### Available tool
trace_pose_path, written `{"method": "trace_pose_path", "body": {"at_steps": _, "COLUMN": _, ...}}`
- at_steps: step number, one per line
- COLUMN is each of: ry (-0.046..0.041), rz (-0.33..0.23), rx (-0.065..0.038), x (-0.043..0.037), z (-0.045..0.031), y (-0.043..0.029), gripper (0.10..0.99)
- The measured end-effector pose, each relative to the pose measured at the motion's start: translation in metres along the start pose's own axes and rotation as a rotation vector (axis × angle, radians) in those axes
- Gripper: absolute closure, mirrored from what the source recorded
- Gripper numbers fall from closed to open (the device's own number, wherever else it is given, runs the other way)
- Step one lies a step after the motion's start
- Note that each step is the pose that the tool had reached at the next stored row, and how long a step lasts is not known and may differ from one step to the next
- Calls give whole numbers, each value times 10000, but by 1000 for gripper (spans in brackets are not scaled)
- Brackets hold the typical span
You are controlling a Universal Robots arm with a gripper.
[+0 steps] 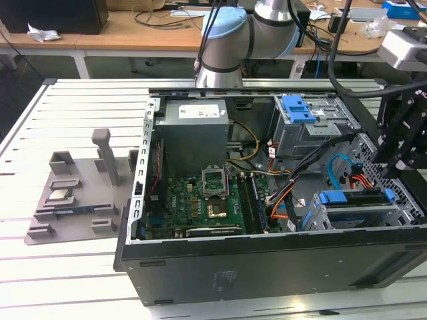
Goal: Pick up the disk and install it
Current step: 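Insert the second disk wire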
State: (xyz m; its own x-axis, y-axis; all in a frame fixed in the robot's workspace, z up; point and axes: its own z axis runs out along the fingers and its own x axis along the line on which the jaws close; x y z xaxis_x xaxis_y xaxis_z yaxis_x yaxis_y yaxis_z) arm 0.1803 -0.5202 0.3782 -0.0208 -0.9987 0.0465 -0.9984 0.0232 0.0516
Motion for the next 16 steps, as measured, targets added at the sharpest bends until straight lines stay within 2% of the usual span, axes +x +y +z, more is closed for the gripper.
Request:
{"method": "trace_pose_path", "body": {"at_steps": 3, "ry": 0, "rz": -20, "rx": 1, "x": -63, "z": 12, "y": 66, "gripper": 725}}
{"method": "trace_pose_path", "body": {"at_steps": 6, "ry": 12, "rz": -251, "rx": 12, "x": -79, "z": 37, "y": 177, "gripper": 725}}
{"method": "trace_pose_path", "body": {"at_steps": 8, "ry": 25, "rz": -520, "rx": 24, "x": -78, "z": 74, "y": 277, "gripper": 725}}
{"method": "trace_pose_path", "body": {"at_steps": 13, "ry": 29, "rz": -580, "rx": 28, "x": -77, "z": 97, "y": 297, "gripper": 725}}
{"method": "trace_pose_path", "body": {"at_steps": 16, "ry": 28, "rz": -580, "rx": 28, "x": -77, "z": 97, "y": 297, "gripper": 925}}
